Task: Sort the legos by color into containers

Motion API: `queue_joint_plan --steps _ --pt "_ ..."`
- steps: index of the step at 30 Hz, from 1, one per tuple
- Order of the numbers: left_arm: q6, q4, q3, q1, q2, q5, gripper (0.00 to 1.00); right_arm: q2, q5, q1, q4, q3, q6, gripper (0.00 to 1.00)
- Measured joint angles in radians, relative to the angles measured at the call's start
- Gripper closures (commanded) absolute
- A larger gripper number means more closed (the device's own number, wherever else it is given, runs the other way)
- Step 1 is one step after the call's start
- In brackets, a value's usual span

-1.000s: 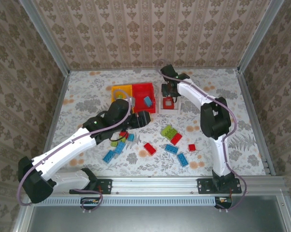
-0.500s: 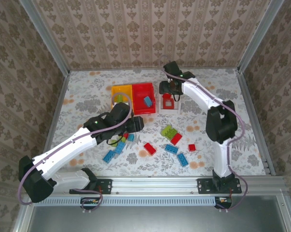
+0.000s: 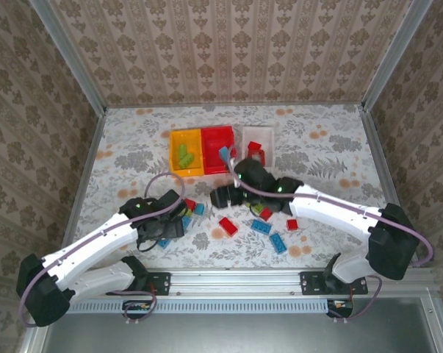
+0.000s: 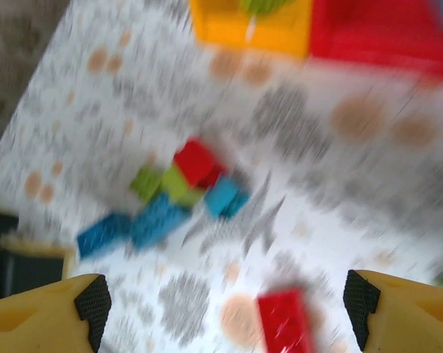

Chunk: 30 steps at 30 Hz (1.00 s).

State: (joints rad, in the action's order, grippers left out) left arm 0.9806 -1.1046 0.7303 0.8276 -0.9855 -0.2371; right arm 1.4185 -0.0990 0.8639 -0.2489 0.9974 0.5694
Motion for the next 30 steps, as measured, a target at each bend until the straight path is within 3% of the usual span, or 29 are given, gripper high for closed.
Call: queue_joint_plan --steps 9,16,27,30 --pt "-0.097 0.105 -0.066 -0.167 -0.077 0.077 0.06 -0.117 -0.063 0.148 0.178 -0.219 0.304 0.13" --pt "-0.148 0.206 -0.099 -0.175 -0.160 0.148 0.10 -0.145 -0.058 0.165 0.209 -0.245 0.401 0.13" --pt "-0.166 0.308 -0.172 -0.173 -0.185 0.232 0.36 -0.145 -0.042 0.165 0.209 -0.245 0.430 0.14" --pt "-0.159 0.324 -0.185 -0.165 -0.187 0.241 0.50 -0.145 -0.039 0.165 0.209 -0.245 0.430 0.14"
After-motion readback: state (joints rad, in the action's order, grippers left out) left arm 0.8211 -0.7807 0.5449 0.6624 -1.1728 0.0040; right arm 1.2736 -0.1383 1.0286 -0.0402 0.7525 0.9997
